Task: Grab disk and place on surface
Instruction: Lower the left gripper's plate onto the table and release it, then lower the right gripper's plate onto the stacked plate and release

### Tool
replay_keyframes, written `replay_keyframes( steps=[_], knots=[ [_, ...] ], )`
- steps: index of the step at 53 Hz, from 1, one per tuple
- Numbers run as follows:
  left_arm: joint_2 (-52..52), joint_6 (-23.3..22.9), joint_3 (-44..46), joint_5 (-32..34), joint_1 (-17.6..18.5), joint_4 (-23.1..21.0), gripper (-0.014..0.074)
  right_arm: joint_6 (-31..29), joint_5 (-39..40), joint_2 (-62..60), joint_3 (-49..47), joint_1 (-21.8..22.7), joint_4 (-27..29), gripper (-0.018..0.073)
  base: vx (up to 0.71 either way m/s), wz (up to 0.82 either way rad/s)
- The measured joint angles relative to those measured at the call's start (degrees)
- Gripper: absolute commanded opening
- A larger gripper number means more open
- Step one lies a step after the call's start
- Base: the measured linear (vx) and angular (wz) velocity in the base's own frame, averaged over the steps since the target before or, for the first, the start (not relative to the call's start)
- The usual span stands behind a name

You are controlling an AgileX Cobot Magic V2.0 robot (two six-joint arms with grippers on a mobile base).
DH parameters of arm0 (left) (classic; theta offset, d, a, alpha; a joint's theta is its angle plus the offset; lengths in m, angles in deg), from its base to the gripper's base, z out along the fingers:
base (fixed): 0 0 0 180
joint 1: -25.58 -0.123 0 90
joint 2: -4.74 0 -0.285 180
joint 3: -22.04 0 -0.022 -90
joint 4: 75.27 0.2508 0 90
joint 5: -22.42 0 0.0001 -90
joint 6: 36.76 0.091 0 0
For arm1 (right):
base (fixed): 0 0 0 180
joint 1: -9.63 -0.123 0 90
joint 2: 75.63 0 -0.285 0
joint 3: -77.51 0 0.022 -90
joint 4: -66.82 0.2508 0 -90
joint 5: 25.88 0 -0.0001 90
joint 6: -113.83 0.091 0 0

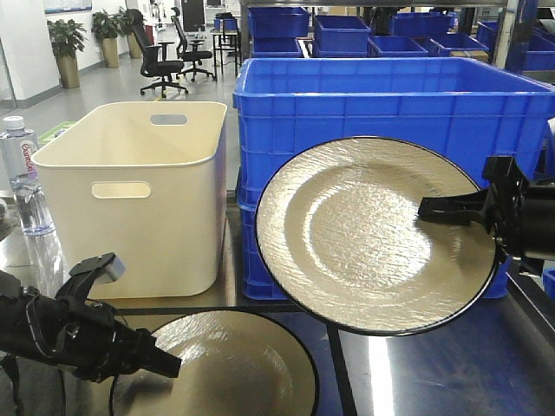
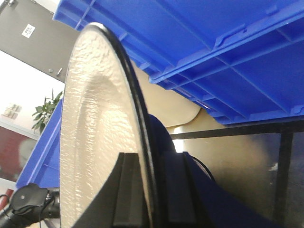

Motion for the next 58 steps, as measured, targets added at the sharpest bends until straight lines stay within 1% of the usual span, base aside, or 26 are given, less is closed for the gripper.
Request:
replay_keyframes(
  steps=[6, 10, 14, 16, 20, 24, 25, 26, 27, 33, 39, 46, 50, 56, 58],
  knots=[
    [-0.13, 0.04, 1.61, 0.13, 0.0, 3.28, 0.0625, -0.03, 0.07, 0.0, 0.0, 0.0, -1.66, -0.0009, 0.0, 0.0],
    [-0.9, 0.04, 3.43, -0.57, -0.28, 5.02, 0.0602, -0.07, 0.22, 0.0, 0.0, 0.0, -3.14, -0.0009, 0.0, 0.0],
    [-2.68, 0.04, 5.85, -2.36, -1.02, 6.03, 0.054, -0.14, 0.87, 0.33, 0.0, -0.56, -4.32, -0.0009, 0.0, 0.0],
    [-3.75, 0.04, 6.98, -3.26, -1.56, 6.2, 0.0494, -0.14, 1.81, 0.83, 0.0, -1.13, -4.92, -0.0009, 0.0, 0.0],
    [-6.52, -0.03, 8.94, -4.9, -2.79, 6.46, 0.0335, -0.14, 3.9, 2.31, 0.0, -3.23, -5.75, -0.0009, 0.0, 0.0],
    [-10.02, -1.11, 10.15, -5.7, -4.11, 6.52, 0.0139, -0.14, 5.5, 4.66, 0.0, -6.38, -6.39, -0.0009, 0.0, 0.0],
    [-11.21, -1.59, 10.32, -5.7, -4.51, 6.52, 0.0077, -0.14, 5.74, 5.22, 0.0, -7.47, -6.51, -0.0009, 0.0, 0.0],
    [-12.01, -1.87, 10.39, -5.63, -4.77, 6.52, 0.0056, -0.14, 6.14, 6.05, 0.0, -8.22, -6.61, -0.0009, 0.0, 0.0],
    [-13.21, -2.26, 10.5, -5.62, -5.16, 6.52, -0.0011, -0.14, 6.51, 6.63, 0.0, -9.4, -6.75, -0.0009, 0.0, 0.0],
    [-19.16, -3.03, 10.81, -4.81, -6.72, 6.58, -0.001, -0.2, 8.47, 11.37, 0.0, -15.94, -6.77, -0.0009, 0.0, 0.0],
    [-23.16, -3.36, 10.81, -4.39, -7.09, 7.22, -0.0009, -1.98, 11.19, 15.19, 0.0, -21.72, -6.77, -0.0004, 0.0, 0.0],
    [-25.35, -3.86, 10.81, -4.78, -7.09, 7.52, -0.0009, -5.38, 14.65, 17.14, 0.07, -26.16, -5.88, 0.0038, 0.0, 0.0],
    [-25.35, -4.61, 10.81, -4.84, -7.09, 7.74, -0.0009, -7.8, 16.27, 17.14, 0.07, -27.64, -5.19, 0.01, 0.0, 0.0],
    [-25.35, -5.14, 10.81, -5.01, -7.09, 8.03, -0.0008, -12.16, 17.02, 17.14, 0.07, -28.74, -4.56, 0.0248, 0.0, 0.0],
    [-25.35, -5.14, 10.81, -5.06, -7.09, 8.03, -0.0008, -13.81, 17.09, 17.14, 0.07, -28.9, -4.73, 0.0314, 0.0, 0.0]
  ],
)
